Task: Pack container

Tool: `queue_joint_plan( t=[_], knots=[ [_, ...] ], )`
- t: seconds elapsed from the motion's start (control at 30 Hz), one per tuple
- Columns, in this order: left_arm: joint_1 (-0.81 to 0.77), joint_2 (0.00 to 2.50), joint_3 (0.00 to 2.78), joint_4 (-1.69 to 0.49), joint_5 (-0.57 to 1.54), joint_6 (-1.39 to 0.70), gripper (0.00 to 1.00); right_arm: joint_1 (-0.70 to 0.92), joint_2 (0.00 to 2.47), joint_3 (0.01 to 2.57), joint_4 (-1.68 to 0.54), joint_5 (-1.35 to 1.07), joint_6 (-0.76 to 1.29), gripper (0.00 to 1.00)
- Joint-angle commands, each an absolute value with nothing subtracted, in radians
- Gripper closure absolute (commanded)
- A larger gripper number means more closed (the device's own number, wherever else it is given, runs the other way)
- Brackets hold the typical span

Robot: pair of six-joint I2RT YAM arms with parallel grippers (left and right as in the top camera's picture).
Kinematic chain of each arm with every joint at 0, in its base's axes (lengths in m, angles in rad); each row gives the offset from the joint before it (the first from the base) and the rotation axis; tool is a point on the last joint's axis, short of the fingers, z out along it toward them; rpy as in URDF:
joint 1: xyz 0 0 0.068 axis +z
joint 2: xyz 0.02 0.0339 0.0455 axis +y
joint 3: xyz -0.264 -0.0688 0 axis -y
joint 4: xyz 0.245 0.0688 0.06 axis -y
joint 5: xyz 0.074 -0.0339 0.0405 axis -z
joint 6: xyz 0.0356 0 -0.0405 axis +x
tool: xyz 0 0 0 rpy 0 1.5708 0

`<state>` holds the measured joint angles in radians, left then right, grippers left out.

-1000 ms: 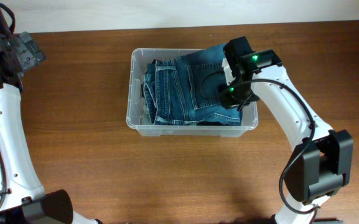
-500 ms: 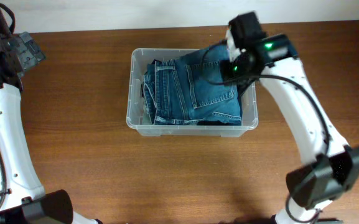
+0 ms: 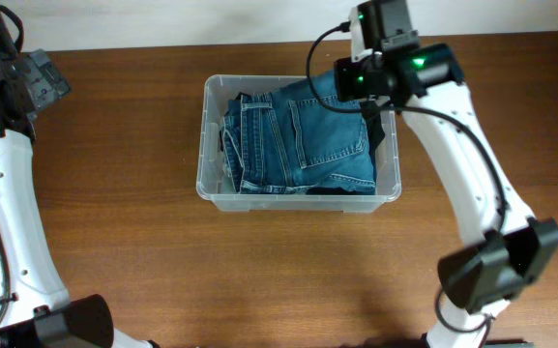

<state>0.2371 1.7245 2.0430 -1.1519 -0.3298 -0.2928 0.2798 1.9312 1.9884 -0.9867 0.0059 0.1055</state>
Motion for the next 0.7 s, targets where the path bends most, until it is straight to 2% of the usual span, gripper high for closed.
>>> queue_joint_plan(
  t=[0.0, 0.33, 0.67],
  knots=[
    [0.239, 1.713, 2.045, -1.150, -0.334, -0.302, 0.01, 0.289, 2.040, 1.993, -0.974, -0.033, 0.113, 0.96],
    [0.239, 1.713, 2.045, -1.150, -0.334, -0.302, 0.01, 0.290, 2.402, 1.993, -1.047, -0.181, 0.113, 0.96],
    [0.239, 1.713, 2.045, -1.150, -0.334, -0.302, 0.01, 0.291, 2.286, 2.088, -1.150, -0.180, 0.110, 0.96]
  ],
)
